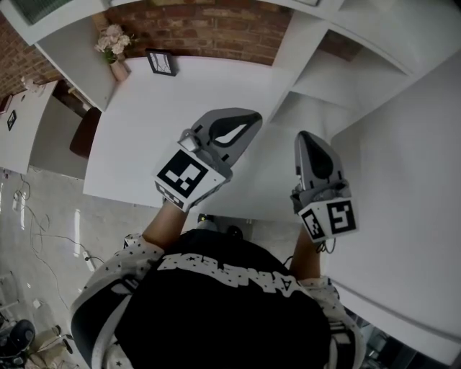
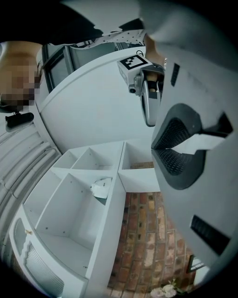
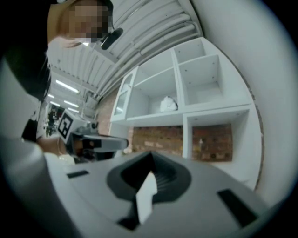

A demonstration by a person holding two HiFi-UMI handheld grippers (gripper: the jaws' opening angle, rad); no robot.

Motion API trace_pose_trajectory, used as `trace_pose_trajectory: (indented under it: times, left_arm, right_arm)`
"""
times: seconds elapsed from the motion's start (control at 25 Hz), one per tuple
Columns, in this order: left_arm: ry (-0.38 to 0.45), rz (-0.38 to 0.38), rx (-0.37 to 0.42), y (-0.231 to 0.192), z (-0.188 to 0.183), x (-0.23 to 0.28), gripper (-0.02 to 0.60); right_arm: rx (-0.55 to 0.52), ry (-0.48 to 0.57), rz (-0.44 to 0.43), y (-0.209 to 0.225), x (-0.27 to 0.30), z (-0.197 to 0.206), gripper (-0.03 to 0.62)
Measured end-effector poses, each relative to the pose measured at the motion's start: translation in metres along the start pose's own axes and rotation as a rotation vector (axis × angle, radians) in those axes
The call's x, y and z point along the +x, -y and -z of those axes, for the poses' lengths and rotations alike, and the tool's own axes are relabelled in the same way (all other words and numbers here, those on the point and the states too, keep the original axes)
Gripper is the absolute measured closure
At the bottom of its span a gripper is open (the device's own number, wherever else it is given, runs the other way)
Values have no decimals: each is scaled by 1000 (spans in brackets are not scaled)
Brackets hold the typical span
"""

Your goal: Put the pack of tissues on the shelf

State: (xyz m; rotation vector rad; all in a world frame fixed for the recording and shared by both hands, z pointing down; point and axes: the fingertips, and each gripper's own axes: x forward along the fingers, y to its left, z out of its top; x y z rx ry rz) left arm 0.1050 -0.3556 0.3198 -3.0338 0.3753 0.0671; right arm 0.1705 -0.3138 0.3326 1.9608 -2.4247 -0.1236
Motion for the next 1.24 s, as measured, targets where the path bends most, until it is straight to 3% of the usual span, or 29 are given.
trace_pose_trajectory:
  times: [0.96,1.24]
  left_arm:
    - [0,-32,32,14,-4,-3,546]
    - [-9,-52,-5,17,-4,-13,546]
  right_arm:
    - [-10,18,-25,-6,-18,-7,565]
    - [-13,16,-36,-17,-21,-8,565]
